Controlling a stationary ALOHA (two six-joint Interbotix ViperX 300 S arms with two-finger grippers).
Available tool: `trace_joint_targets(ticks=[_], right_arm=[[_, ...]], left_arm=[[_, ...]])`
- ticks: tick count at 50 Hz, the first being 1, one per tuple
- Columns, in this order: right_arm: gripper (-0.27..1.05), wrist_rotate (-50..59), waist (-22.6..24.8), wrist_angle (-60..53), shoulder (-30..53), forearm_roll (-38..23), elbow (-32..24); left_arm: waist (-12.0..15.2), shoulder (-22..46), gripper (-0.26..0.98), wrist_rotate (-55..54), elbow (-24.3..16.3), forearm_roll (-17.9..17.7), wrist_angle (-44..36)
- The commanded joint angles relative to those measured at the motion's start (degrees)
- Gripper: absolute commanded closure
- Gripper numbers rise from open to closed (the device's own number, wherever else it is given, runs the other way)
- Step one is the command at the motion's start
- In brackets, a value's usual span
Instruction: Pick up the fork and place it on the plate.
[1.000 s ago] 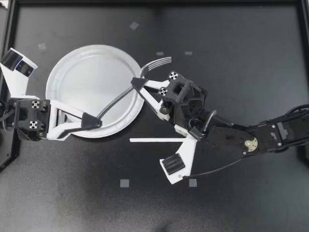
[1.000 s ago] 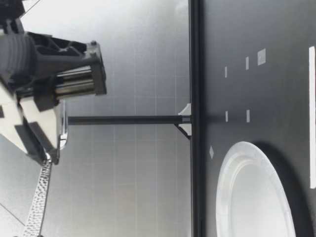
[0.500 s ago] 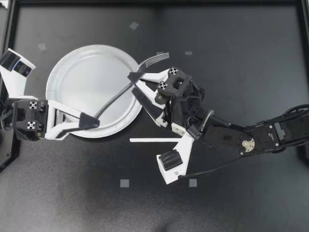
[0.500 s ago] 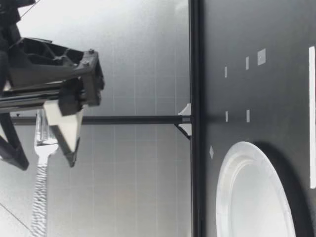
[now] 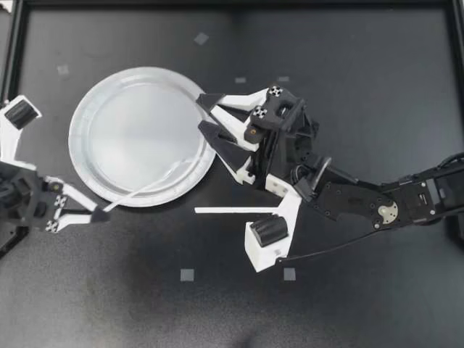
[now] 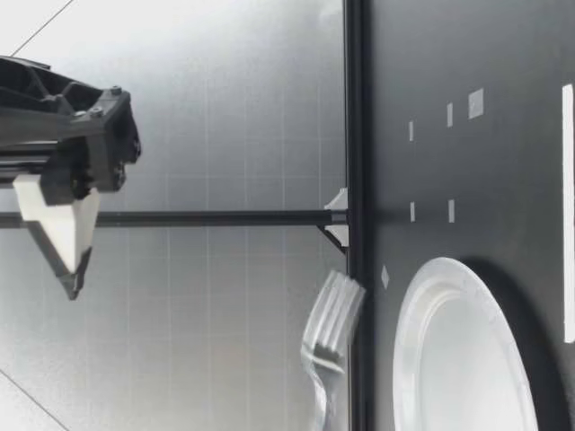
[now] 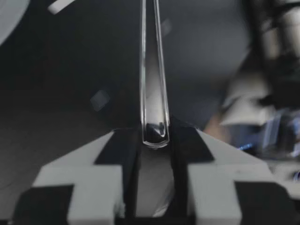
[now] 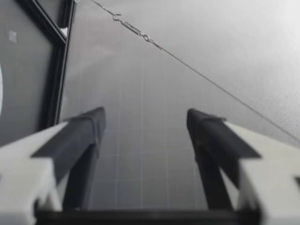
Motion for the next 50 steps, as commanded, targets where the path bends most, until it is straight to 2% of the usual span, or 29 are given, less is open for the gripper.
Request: trace_joint_targets(ticks=[1, 8, 10, 18, 25, 38, 44, 50], right_arm=[[0.1, 3.25, 0.26, 1.67, -1.41, -0.35, 0.62], [0.1, 8.88, 0.26, 2.9, -1.76, -0.18, 4.13], [0.1, 10.99, 0.26, 2.99, -1.93, -0.18, 5.36], [0.1, 19.07, 0.35, 2.9, -2.2, -0.18, 8.88], [0.1, 21.36, 0.35, 2.99, -1.23, -0.18, 10.11], [0.1, 23.38, 0.35, 2.9, 0.26, -0.09, 10.2], [0.1, 24.08, 0.35, 2.99, 0.79, 0.44, 10.2], [0.1, 24.43, 0.35, 2.99, 0.88, 0.53, 10.2]], left_arm=[[0.26, -1.93, 0.68, 0.35, -5.19, 6.33, 15.29], [0.18, -2.29, 0.68, 0.18, -7.47, 12.66, 32.7], [0.18, -2.29, 0.68, -0.18, -7.29, 13.71, 34.19], [0.18, -0.97, 0.68, -6.68, -2.81, 18.11, 32.52], [0.18, -0.53, 0.68, -10.9, -0.35, 22.41, 25.05], [-0.26, 2.46, 0.68, -11.6, 0.35, 22.76, 24.26], [-3.43, 6.24, 0.68, -13.1, -0.44, 22.59, 23.12], [-8.35, 9.84, 0.68, -16.35, -1.58, 22.59, 23.03]])
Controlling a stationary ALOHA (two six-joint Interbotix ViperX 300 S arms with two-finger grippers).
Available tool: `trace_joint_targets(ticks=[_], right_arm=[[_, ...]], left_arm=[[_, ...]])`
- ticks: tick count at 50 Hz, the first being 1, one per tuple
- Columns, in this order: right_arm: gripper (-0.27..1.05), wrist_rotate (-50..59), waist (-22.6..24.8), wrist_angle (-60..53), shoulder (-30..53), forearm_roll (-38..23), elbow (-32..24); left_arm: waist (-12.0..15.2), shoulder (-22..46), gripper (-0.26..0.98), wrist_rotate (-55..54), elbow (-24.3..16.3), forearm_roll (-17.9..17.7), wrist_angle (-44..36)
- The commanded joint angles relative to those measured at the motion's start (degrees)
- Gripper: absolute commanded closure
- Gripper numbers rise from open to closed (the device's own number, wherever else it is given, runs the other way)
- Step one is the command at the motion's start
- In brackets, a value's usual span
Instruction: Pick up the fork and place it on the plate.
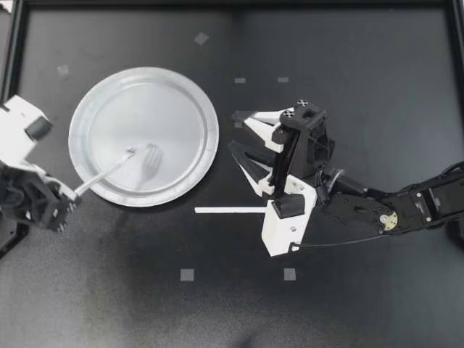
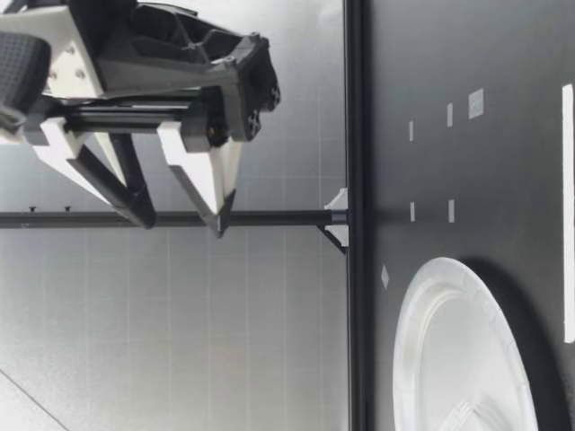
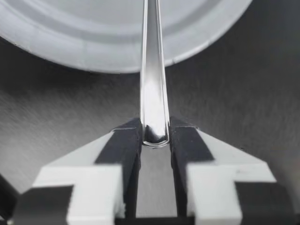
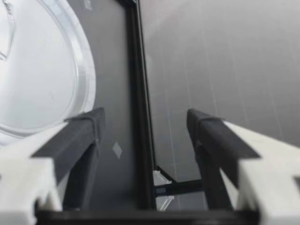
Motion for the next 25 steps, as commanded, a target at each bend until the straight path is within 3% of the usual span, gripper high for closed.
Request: trace_joint_targets(ticks=[1, 10, 25], right_arm=[[0.1, 0.62, 0.26, 0.44, -0.53, 0.0, -0.7], [0.1, 1.93, 0.26, 0.44, 0.62, 0.53, -0.7], [0.1, 4.83, 0.26, 0.44, 0.79, 0.53, -0.26]], left_arm=[[-5.27, 3.08, 0.68, -2.64, -2.37, 0.09, -0.26], [-9.4, 5.36, 0.68, -6.59, -2.81, 0.53, 0.62], [-9.4, 12.48, 0.68, -6.86, -0.53, 0.44, -3.16]])
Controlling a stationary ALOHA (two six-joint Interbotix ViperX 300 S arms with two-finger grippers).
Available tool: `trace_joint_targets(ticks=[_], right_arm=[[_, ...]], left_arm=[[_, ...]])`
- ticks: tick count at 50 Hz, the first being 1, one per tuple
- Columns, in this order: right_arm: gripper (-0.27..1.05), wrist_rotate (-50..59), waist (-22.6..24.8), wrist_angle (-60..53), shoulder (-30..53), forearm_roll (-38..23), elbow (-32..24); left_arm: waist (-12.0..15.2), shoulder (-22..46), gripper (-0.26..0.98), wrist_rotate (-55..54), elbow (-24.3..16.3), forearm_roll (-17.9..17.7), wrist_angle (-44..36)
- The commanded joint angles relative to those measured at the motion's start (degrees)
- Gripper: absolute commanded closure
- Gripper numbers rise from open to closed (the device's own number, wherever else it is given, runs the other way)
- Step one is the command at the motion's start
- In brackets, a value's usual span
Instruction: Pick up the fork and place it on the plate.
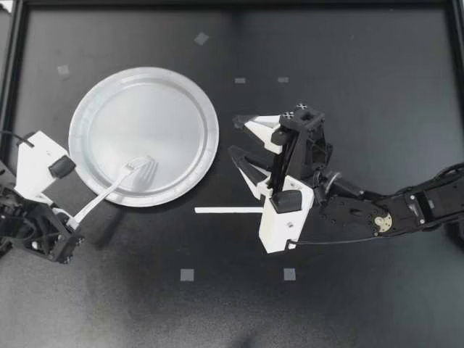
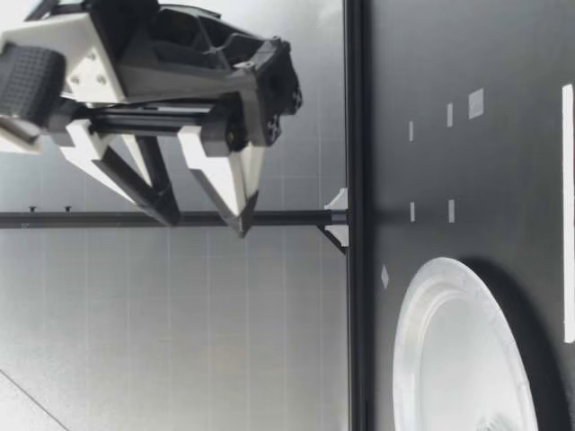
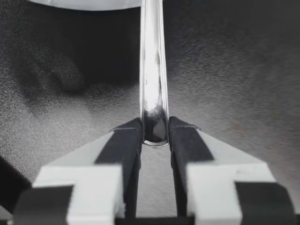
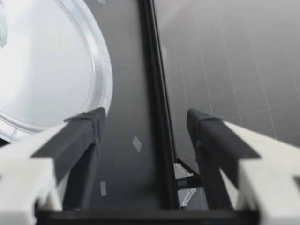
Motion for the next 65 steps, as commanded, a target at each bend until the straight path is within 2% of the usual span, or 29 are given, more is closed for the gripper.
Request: trace_joint_targets(ticks=[1, 13, 19, 28, 41, 48, 57, 65], right_arm=[[0.1, 0.26, 0.35, 0.44, -0.7, -0.18, -0.7], [0.1, 0.26, 0.35, 0.44, -0.7, -0.18, -0.7], [0.1, 0.35, 0.53, 0.35, -0.53, -0.18, -0.7], [0.1, 0.35, 0.62, 0.44, -0.53, -0.18, -0.7], [0.1, 0.35, 0.97, 0.44, -0.44, -0.18, -0.7], [0.1, 0.35, 0.97, 0.35, -0.44, -0.18, -0.7], [0.1, 0.44, 0.97, 0.44, -0.26, -0.09, -0.7], [0.1, 0.35, 0.97, 0.44, -0.26, 0.09, -0.7]], left_arm=[[-0.35, 2.99, 0.68, -0.09, 0.26, 0.09, -3.34], [-0.26, 6.77, 0.68, -0.18, 0.44, -0.09, -8.17], [-0.26, 6.68, 0.68, -0.26, 1.49, -2.2, -10.46], [-0.26, 6.86, 0.66, -0.26, 3.87, -4.48, -18.63], [-0.26, 7.21, 0.61, -0.18, 3.87, -4.57, -19.07], [-0.26, 7.21, 0.52, -0.18, 3.87, -4.57, -19.07], [-0.26, 7.03, 0.34, -0.09, 3.78, -4.66, -18.81], [-0.26, 6.68, 0.32, -0.09, 3.34, -4.66, -16.52]])
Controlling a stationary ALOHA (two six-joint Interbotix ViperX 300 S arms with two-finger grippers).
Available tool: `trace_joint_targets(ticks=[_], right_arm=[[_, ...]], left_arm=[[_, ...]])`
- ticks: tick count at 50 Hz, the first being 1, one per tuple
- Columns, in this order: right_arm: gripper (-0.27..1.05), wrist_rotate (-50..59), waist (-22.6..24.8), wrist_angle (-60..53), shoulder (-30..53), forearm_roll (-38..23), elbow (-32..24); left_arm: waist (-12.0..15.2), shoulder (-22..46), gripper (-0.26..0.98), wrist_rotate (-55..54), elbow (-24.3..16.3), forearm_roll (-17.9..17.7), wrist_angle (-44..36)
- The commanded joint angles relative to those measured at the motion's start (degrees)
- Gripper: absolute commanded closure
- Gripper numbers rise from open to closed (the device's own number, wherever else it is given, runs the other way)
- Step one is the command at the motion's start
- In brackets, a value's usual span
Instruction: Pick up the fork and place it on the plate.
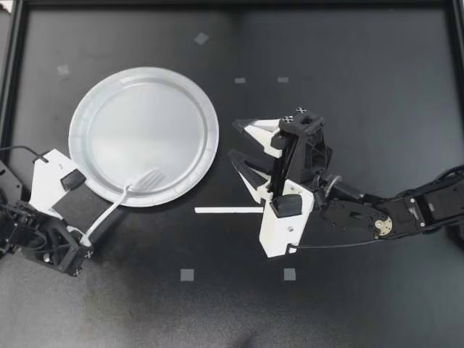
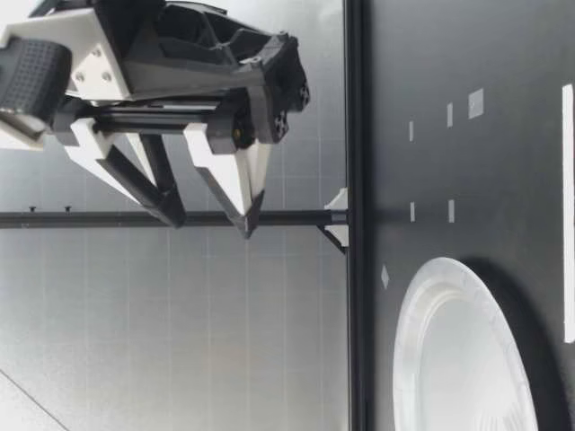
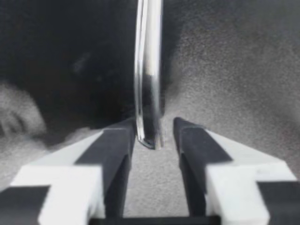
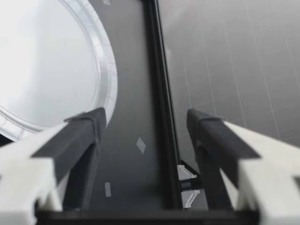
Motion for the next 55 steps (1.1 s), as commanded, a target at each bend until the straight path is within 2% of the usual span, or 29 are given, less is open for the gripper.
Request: trace_joint_targets(ticks=[1, 17, 27, 36, 44, 55], right_arm=[[0.1, 0.26, 0.35, 0.44, -0.53, 0.0, -0.79], [0.1, 0.26, 0.35, 0.44, -0.53, 0.09, -0.7], [0.1, 0.26, 0.35, 0.35, -0.62, 0.09, -0.79], [0.1, 0.18, 0.35, 0.0, -0.97, 0.09, -0.79], [0.1, 0.18, 0.62, -1.58, -1.32, 0.09, -1.32], [0.1, 2.46, 2.37, -3.52, -3.25, 0.44, -2.72]], left_arm=[[-0.09, -0.88, 0.32, 0.09, -1.14, 0.0, 2.29], [-0.09, -2.29, 0.25, 0.79, -1.41, 0.09, 3.69], [-0.09, -8.44, 0.06, 1.49, -0.7, 0.09, 4.92], [-0.09, -15.38, 0.05, 1.93, -0.97, 0.88, 9.84], [-0.09, -22.32, 0.05, 2.2, -1.58, 5.89, 9.4], [0.18, -31.82, 0.05, 1.93, -4.66, 17.14, 4.22]])
